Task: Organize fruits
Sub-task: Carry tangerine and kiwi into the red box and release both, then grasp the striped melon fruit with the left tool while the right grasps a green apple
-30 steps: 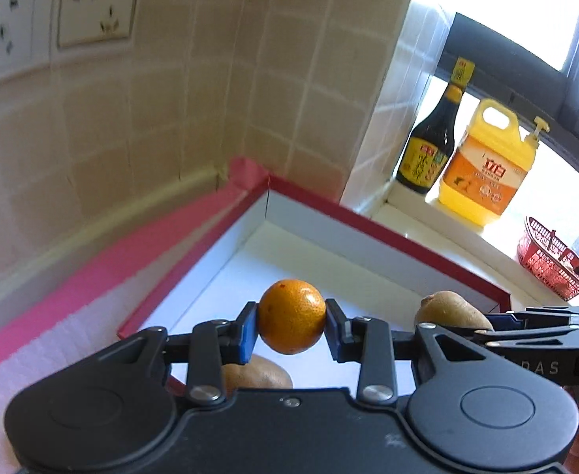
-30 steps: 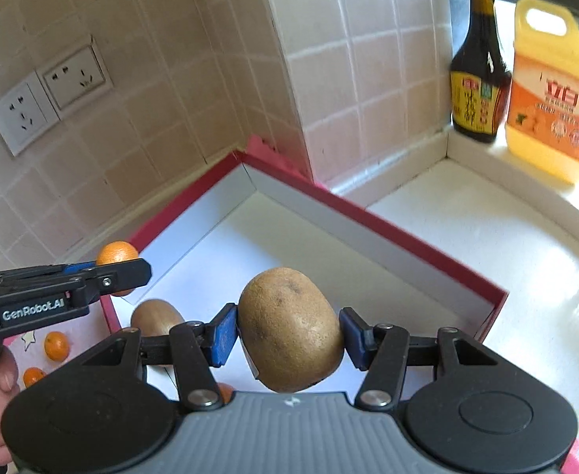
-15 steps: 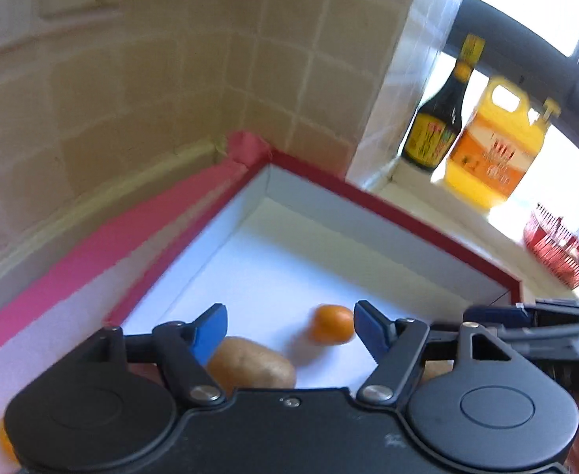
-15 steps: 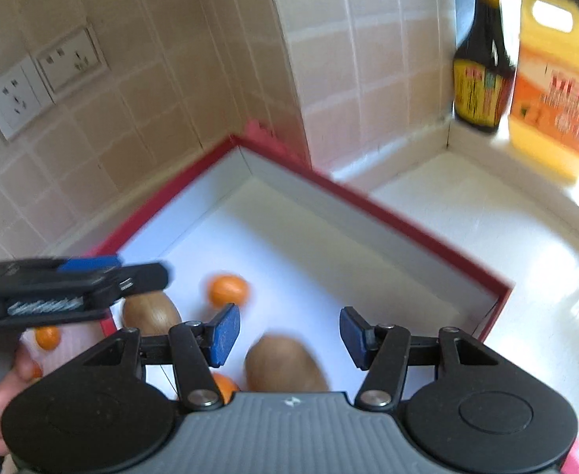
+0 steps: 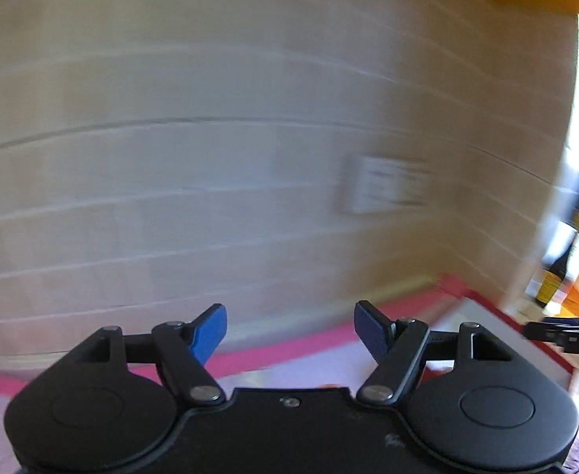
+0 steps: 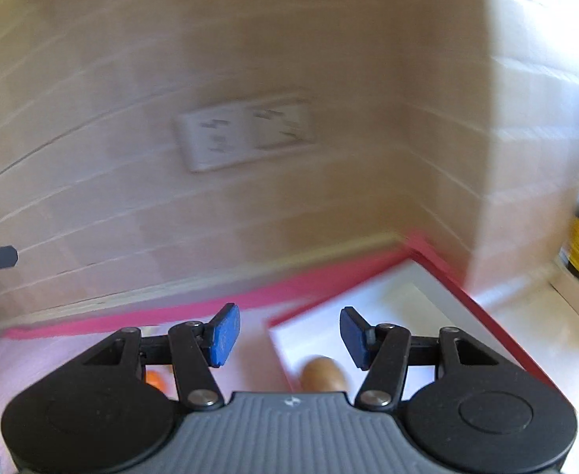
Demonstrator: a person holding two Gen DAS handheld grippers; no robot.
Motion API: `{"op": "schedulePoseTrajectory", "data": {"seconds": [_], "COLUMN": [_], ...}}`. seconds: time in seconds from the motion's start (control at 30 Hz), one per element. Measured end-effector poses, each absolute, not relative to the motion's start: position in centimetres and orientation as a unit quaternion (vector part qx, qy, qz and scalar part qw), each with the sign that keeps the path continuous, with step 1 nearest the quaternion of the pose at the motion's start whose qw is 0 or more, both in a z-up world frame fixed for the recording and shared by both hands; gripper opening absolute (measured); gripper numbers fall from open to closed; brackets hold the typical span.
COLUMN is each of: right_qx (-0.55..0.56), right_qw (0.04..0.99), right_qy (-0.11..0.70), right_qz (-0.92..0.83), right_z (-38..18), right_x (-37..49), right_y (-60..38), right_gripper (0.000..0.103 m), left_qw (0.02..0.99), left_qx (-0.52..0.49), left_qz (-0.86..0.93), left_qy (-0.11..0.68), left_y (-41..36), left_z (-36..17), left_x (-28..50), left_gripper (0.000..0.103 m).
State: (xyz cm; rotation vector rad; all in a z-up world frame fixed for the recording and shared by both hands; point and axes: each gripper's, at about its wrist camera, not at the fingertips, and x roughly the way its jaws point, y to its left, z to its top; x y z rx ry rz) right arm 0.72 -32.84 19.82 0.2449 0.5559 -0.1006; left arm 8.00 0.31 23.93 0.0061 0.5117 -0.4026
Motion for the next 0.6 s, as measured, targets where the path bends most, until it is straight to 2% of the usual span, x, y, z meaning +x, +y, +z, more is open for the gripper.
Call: {"op": "schedulePoseTrajectory", "data": {"seconds": [0.27, 0.6], "right_qx": [0.060, 0.043], "right_qw": [0.954, 0.911], "right_qy": [0.290, 0.401], "right_qz": [0.040, 0.080], "right_z": [19.9, 11.4], "right_x": [4.1, 8.6], "right_y": [-24.5, -19.6], "right_gripper": [0.058, 0.058], "left_qw": [0.959, 0.917], "left_qx": [-0.020, -0.073], "left_qz": [-0.104, -0.103], "left_qy": [0.261, 0.378], "left_y": [8.2, 8.1], "left_z": [22.6, 11.3], "left_x": [6.2, 9.9], "left_gripper": [0.085, 0.085]}}
